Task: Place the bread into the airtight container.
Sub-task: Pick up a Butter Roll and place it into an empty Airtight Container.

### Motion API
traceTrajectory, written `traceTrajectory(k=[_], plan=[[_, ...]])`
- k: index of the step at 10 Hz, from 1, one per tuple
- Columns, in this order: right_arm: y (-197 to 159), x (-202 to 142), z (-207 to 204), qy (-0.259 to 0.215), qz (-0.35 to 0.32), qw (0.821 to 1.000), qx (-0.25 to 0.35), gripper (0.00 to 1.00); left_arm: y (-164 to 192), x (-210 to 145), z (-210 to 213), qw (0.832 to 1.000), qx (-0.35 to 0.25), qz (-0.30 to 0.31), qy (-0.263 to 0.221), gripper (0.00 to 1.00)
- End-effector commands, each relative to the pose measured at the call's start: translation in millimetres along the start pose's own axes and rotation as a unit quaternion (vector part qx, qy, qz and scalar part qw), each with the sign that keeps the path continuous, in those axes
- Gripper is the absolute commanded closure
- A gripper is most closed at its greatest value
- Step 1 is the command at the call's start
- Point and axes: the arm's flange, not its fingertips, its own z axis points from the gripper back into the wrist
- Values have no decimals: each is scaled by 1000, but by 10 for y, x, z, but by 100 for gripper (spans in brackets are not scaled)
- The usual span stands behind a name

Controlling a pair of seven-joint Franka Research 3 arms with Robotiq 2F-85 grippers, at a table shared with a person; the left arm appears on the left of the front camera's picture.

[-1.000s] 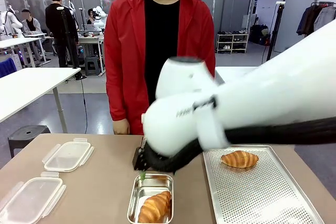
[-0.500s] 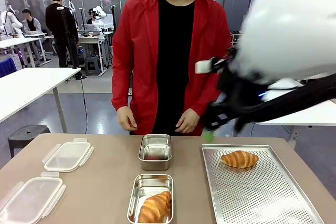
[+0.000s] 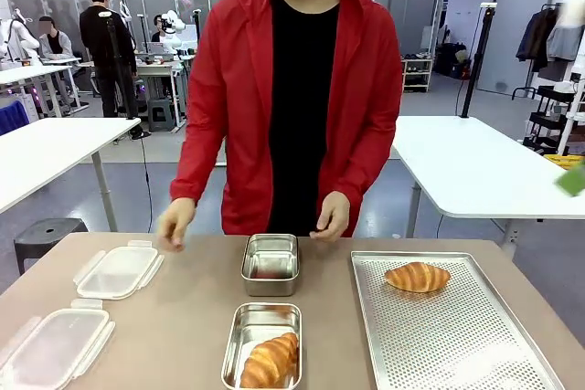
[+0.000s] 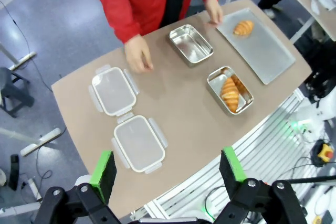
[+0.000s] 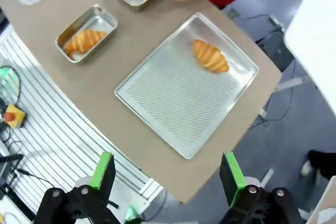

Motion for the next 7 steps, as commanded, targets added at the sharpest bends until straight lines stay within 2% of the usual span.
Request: traceTrajectory(k=[1, 3, 5, 7], plan=[[-249, -186, 223, -14, -18, 1000, 5, 0, 3, 18, 15, 1000, 2, -8, 4, 0], [-352, -267, 297, -13, -28, 1000, 2, 0, 3, 18, 15, 1000, 2, -8, 4, 0], [-338, -188, 177, -7, -44, 999, 10, 0, 3, 18, 15, 1000, 2, -8, 4, 0], [-350, -290, 333, -24, -36, 999, 4, 0, 3, 18, 15, 1000, 2, -8, 4, 0]])
